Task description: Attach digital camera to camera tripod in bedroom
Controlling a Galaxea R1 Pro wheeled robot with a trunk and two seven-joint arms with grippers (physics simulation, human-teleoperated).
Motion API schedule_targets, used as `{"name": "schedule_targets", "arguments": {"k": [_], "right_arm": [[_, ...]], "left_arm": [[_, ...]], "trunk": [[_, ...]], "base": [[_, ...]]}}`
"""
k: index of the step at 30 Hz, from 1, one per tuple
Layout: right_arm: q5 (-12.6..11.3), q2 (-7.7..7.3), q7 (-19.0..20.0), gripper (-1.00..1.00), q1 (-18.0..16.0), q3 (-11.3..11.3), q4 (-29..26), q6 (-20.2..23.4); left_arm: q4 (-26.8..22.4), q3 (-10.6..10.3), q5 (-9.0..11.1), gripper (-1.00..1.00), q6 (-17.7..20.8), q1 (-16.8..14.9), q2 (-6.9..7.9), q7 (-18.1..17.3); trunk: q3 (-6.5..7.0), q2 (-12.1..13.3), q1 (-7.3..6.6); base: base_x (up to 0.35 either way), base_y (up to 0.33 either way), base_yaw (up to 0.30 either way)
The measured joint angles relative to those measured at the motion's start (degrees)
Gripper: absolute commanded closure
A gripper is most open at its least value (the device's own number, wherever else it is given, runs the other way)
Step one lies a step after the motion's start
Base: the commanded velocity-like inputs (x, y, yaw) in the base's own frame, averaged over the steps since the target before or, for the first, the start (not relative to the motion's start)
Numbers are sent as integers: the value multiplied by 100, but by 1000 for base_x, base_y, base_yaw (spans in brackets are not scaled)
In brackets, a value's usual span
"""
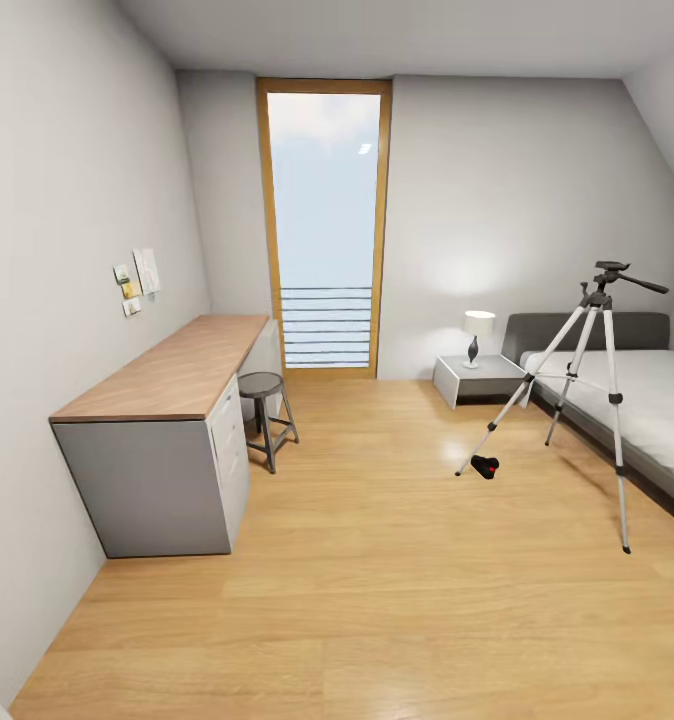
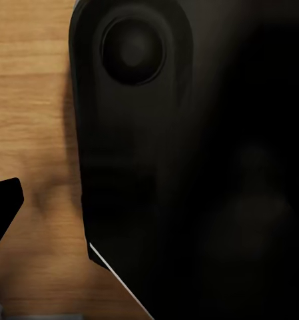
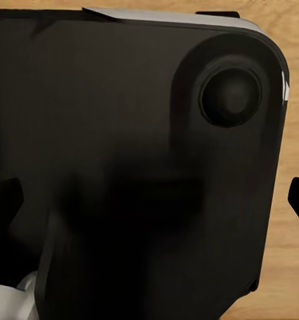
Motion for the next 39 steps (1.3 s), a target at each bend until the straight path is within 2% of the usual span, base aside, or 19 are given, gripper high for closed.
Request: {"name": "schedule_targets", "arguments": {"k": [3,10,15,26,30,34,35,36,39], "right_arm": [[-1,2,0,-100,0,-7,-42,-1],[-8,-1,1,-100,0,-15,-69,-1],[-10,-5,0,-100,0,-20,-86,-96],[1,-21,0,-100,0,-22,-223,-1228],[8,-24,-6,-100,-1,-16,-700,-1491],[11,-31,-19,-100,-2,-21,-1510,-1578],[11,-28,-34,-100,-2,-21,-1777,-1584],[12,-25,-64,-100,-3,-21,-2128,-1589],[10,-17,-122,-100,-1,-24,-2714,-1611]], "left_arm": [[-76,11,3,-100,-67,-1,-8,0],[-417,20,7,-100,-772,-2,-11,0],[-665,22,8,-100,-1075,-1,-12,5],[-1308,22,8,-100,-1239,-1,-19,0],[-1567,22,8,-100,-1248,-1,-13,0],[-1981,21,8,-100,-1394,-2,-15,-10],[-2108,21,8,-100,-1549,-2,-17,-12],[-2246,21,8,-100,-1837,-2,-17,-14],[-2381,19,8,-100,-2703,-1,-21,-16]], "trunk": [[1,0,0],[1,0,0],[1,0,0],[1,0,0],[1,0,0],[1,0,0],[2,0,0],[2,0,0],[1,0,0]], "base": [[0,0,0],[0,0,0],[0,0,0],[0,0,0],[0,0,0],[0,0,0],[0,0,0],[0,0,0],[0,0,0]]}}
